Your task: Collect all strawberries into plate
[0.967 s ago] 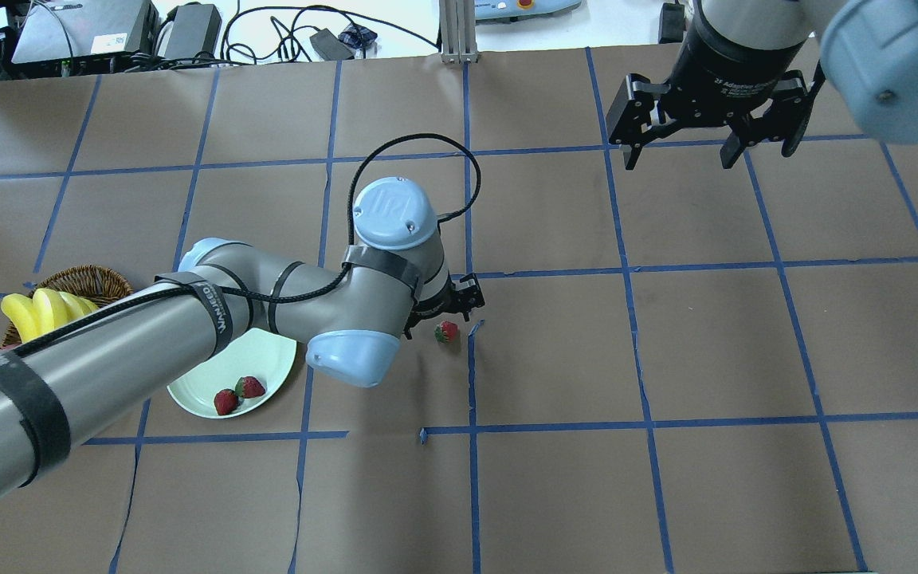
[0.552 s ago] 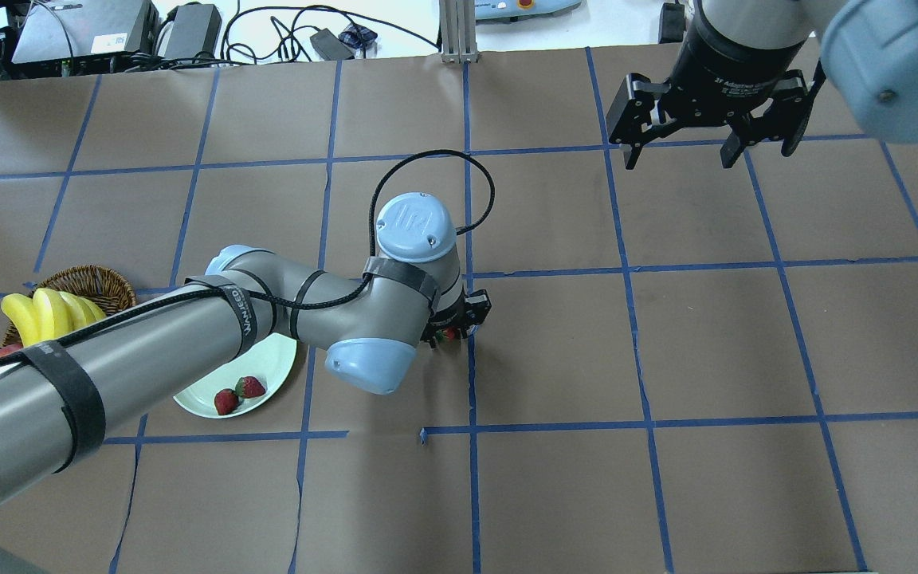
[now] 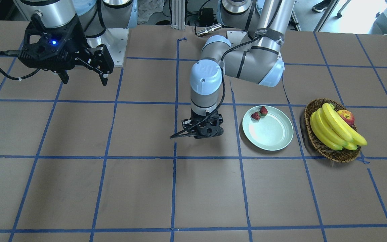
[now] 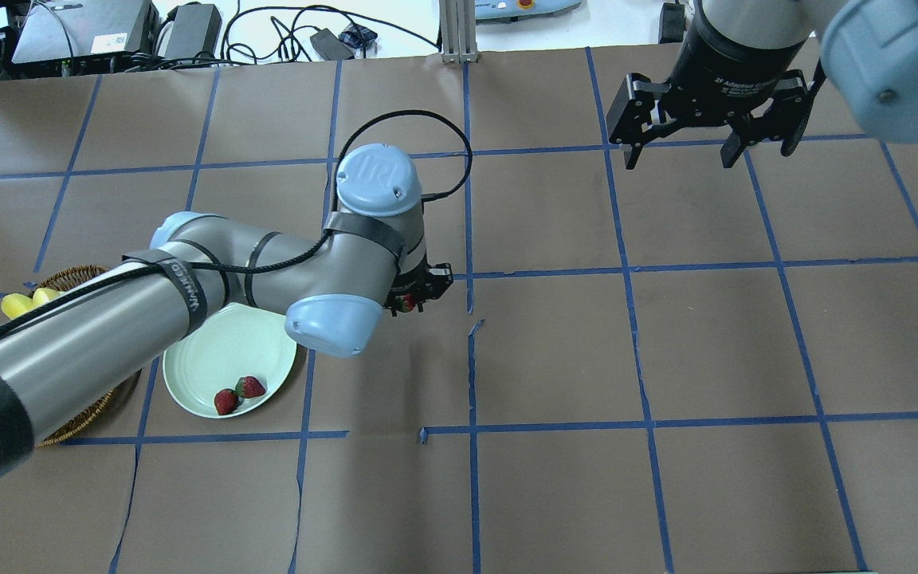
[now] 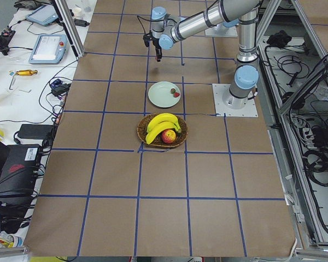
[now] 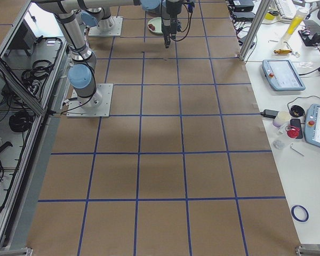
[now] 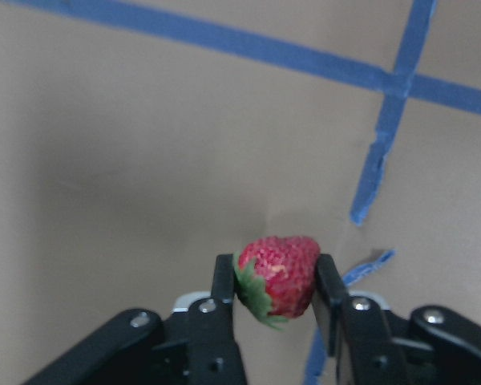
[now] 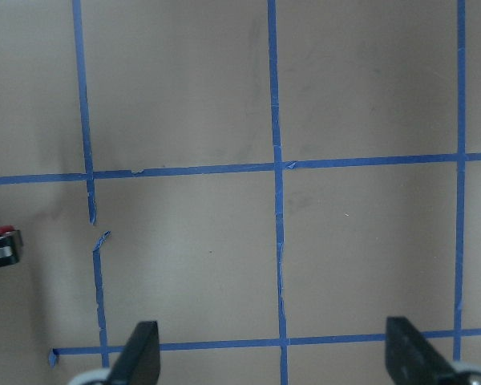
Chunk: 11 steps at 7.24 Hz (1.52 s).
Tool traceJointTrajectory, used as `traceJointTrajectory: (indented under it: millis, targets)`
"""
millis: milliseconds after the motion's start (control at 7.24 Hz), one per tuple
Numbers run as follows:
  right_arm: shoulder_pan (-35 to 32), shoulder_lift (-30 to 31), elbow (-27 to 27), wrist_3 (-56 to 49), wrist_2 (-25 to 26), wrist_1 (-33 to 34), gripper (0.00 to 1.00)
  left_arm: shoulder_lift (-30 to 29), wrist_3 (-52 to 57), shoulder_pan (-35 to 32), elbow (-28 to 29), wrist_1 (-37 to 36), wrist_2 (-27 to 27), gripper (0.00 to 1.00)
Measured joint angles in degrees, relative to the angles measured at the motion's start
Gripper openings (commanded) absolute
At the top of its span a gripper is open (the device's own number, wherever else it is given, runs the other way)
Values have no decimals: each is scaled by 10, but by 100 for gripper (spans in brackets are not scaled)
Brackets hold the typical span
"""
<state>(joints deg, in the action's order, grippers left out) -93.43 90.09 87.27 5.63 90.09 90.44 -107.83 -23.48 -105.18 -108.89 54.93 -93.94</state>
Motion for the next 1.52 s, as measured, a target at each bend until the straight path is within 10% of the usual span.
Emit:
traceJointTrajectory:
  millis: [414,552,691,1105,1519]
  targets:
    - [0,-1,0,-1,1,0,100,63,231,152,-48,72,-20,12]
    - [0,-1,0,-1,1,0,100,77,290,197,-82,67,-30,90]
    - [0,-1,0,0,0,0,100,83,321,229,-109,55,-34,100]
    - [0,-1,0,0,0,0,100,126,310,233,-82,67,-27,100]
    - [0,-1,-1,0,0,-1,100,165,262,158,101,245,22,100]
